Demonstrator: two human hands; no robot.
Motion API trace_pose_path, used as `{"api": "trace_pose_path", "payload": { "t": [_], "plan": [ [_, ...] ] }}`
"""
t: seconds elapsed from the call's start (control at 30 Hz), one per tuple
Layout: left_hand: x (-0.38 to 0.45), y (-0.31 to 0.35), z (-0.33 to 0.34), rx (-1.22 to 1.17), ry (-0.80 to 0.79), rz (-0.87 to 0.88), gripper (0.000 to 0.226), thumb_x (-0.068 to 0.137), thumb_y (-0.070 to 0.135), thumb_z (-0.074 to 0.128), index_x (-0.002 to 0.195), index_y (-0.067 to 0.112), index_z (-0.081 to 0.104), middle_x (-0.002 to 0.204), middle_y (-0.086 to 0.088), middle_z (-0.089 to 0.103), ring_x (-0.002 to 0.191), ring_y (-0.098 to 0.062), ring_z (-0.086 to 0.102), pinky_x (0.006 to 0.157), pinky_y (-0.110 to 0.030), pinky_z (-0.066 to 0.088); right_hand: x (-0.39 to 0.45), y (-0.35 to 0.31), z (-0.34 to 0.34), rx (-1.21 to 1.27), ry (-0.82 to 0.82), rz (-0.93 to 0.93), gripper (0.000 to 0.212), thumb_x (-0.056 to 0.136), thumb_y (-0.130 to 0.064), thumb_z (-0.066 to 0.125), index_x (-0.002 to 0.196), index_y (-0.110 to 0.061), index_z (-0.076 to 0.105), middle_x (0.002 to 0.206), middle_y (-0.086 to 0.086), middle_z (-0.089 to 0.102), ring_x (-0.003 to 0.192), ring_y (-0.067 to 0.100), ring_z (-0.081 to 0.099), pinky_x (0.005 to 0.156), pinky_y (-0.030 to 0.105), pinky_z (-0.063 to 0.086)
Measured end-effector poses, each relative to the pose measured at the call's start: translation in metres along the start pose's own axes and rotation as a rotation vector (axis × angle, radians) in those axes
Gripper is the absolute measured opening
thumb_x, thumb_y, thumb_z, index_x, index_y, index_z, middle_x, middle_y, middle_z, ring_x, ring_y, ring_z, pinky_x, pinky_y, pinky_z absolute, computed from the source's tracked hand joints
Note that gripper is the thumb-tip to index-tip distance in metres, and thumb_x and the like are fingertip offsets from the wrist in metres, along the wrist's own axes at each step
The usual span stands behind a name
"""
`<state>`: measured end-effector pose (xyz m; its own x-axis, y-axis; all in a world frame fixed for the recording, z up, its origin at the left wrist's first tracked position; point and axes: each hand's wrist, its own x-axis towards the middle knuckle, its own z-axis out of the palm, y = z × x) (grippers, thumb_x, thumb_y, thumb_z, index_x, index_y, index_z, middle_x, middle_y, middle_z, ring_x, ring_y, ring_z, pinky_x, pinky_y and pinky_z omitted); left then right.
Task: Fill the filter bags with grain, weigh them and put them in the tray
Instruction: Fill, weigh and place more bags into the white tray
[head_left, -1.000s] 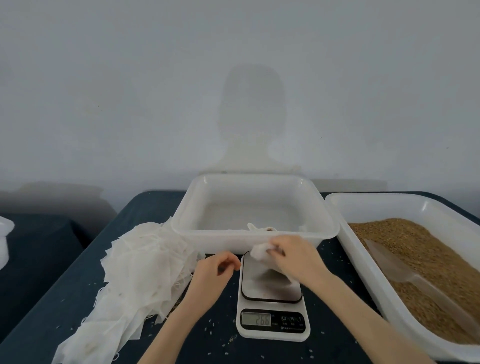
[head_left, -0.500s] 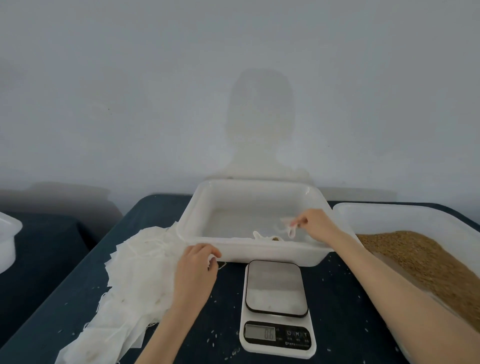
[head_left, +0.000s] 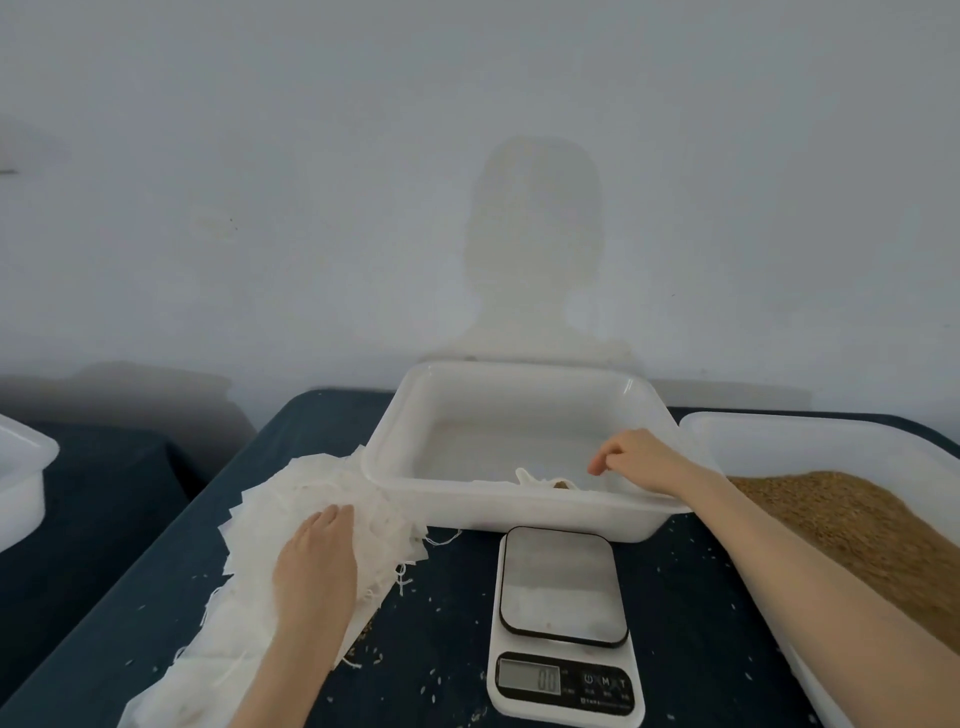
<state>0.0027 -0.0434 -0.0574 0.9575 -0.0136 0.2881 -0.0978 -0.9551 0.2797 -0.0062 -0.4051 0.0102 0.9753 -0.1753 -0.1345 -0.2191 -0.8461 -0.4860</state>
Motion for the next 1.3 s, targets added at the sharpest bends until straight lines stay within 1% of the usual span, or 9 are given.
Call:
{"api": "trace_pose_path", "payload": {
  "t": [0.27, 0.37, 0.5, 0.6, 0.7, 0.87, 1.03, 1.17, 1.3],
  "plan": [
    [0.002, 0.000, -0.011, -0.265, -0.096, -0.029, 0.051, 0.099, 0.000, 0.032, 0.146, 0.020, 0.037, 0.148, -0.005, 0.043, 0.132, -0.023, 0.044, 0.107, -0.031, 0.034, -0.039, -0.048, 0.010, -0.037, 0.190, -0.169, 0.032, 0.089, -0.012, 0.047, 0.090, -0.030, 0.073, 0.061, -0.027, 0.056, 0.059, -0.005, 0.052, 0.058, 0.015, 0.036],
    [-0.001, 0.002, -0.021, -0.424, -0.064, -0.015, 0.048, 0.097, -0.003, 0.038, 0.139, 0.016, 0.048, 0.137, -0.008, 0.054, 0.125, -0.028, 0.048, 0.104, -0.030, 0.034, -0.057, -0.064, 0.021, -0.057, 0.180, -0.204, 0.031, 0.090, -0.015, 0.047, 0.095, -0.030, 0.074, 0.073, -0.020, 0.060, 0.071, 0.001, 0.056, 0.071, 0.025, 0.047],
    [-0.007, 0.016, -0.052, -0.432, 0.195, 0.088, 0.062, 0.085, -0.020, 0.040, 0.138, 0.010, 0.050, 0.127, -0.011, 0.060, 0.113, -0.034, 0.057, 0.089, -0.031, 0.041, -0.077, -0.076, 0.038, 0.016, 0.191, -0.290, 0.029, 0.093, -0.018, 0.049, 0.100, -0.031, 0.073, 0.101, -0.017, 0.070, 0.090, 0.003, 0.060, 0.084, 0.025, 0.048],
    [-0.015, 0.037, -0.079, -0.631, 0.337, 0.166, 0.060, 0.090, -0.015, 0.038, 0.137, 0.020, 0.051, 0.123, 0.012, 0.063, 0.113, -0.005, 0.055, 0.093, -0.011, 0.033, -0.090, -0.084, 0.052, 0.181, 0.141, -0.352, 0.028, 0.094, -0.014, 0.051, 0.109, -0.028, 0.070, 0.099, -0.019, 0.069, 0.091, 0.002, 0.061, 0.090, 0.027, 0.048],
    [-0.021, 0.068, -0.099, -1.048, 0.267, 0.192, 0.052, 0.097, -0.004, 0.038, 0.129, 0.033, 0.057, 0.108, 0.034, 0.063, 0.105, 0.016, 0.053, 0.086, 0.003, 0.033, -0.100, -0.093, 0.063, 0.459, 0.065, -0.363, 0.030, 0.096, -0.015, 0.054, 0.123, -0.027, 0.061, 0.109, -0.016, 0.066, 0.097, 0.004, 0.061, 0.087, 0.019, 0.046],
    [-0.027, 0.109, -0.092, -1.466, -0.069, 0.106, 0.045, 0.099, -0.003, 0.039, 0.111, 0.033, 0.063, 0.106, 0.017, 0.071, 0.102, 0.006, 0.062, 0.079, -0.006, 0.047, -0.120, -0.102, 0.076, 0.902, -0.054, -0.307, 0.023, 0.101, -0.021, 0.047, 0.120, -0.028, 0.058, 0.102, -0.010, 0.065, 0.092, 0.003, 0.060, 0.080, 0.016, 0.048],
    [-0.030, 0.123, -0.064, -1.503, -0.151, 0.023, 0.036, 0.099, -0.001, 0.041, 0.115, 0.023, 0.063, 0.103, 0.015, 0.072, 0.096, 0.003, 0.065, 0.074, -0.010, 0.051, -0.135, -0.083, 0.086, 0.971, -0.046, -0.231, 0.014, 0.097, -0.014, 0.056, 0.105, -0.014, 0.066, 0.082, -0.006, 0.072, 0.077, 0.007, 0.066, 0.069, 0.018, 0.051],
    [-0.032, 0.125, -0.047, -1.396, -0.190, 0.011, 0.044, 0.096, -0.006, 0.043, 0.107, 0.031, 0.064, 0.111, 0.012, 0.070, 0.105, 0.001, 0.062, 0.085, -0.014, 0.046, -0.139, -0.065, 0.087, 0.972, 0.007, -0.146, 0.011, 0.094, -0.017, 0.060, 0.097, -0.017, 0.070, 0.078, -0.006, 0.073, 0.070, 0.005, 0.066, 0.063, 0.016, 0.050],
    [-0.038, 0.120, -0.045, -0.843, -0.022, 0.392, 0.064, 0.079, -0.020, 0.044, 0.110, 0.031, 0.065, 0.123, 0.023, 0.054, 0.123, 0.005, 0.044, 0.099, -0.005, 0.029, -0.135, -0.049, 0.075, 0.921, 0.072, -0.096, 0.016, 0.094, -0.023, 0.060, 0.087, -0.016, 0.073, 0.068, -0.008, 0.067, 0.063, 0.002, 0.059, 0.059, 0.016, 0.047]
  ]
}}
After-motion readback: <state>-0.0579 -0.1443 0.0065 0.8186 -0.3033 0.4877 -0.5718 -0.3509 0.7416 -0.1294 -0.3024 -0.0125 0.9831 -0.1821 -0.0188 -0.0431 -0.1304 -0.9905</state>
